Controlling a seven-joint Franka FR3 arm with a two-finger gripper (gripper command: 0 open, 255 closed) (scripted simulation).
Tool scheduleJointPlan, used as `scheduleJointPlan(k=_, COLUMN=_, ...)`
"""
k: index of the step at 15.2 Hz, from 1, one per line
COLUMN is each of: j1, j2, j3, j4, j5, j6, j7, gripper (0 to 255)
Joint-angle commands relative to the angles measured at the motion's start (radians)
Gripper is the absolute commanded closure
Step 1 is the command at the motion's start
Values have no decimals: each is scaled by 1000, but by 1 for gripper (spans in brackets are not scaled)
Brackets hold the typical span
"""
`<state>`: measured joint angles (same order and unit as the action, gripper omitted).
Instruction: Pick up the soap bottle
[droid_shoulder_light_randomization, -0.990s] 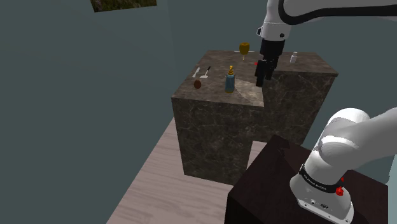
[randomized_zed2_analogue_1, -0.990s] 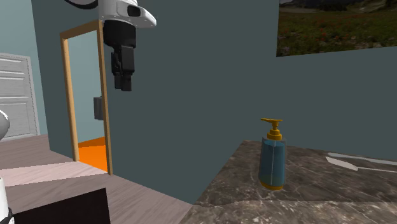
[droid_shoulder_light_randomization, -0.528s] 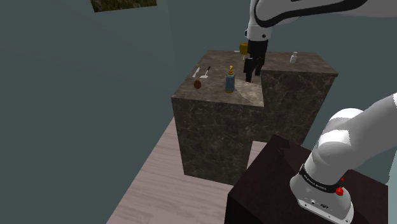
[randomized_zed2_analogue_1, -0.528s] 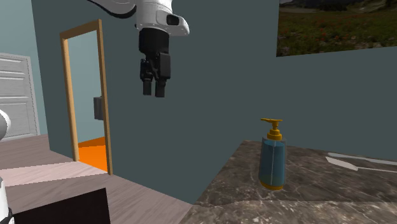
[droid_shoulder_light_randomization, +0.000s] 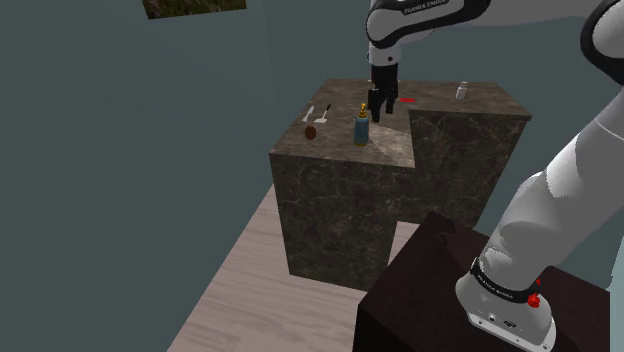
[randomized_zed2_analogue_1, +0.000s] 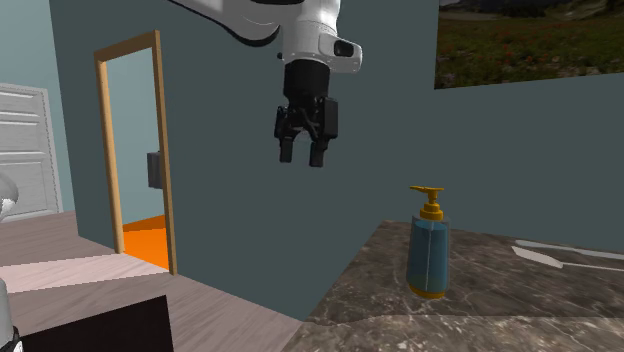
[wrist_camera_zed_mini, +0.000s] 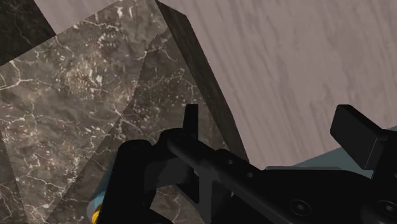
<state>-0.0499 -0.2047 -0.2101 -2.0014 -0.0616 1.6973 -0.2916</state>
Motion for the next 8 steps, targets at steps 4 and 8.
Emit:
scheduleJointPlan(k=4, j1=-18, j2=220, j3=-33, j4=198, j5=9, j6=-7, j7=-61, gripper=0)
scheduleJointPlan(k=8, j1=-44, j2=401, j3=-50, j4=389, j5=25, j6=-41, j7=-107, gripper=0)
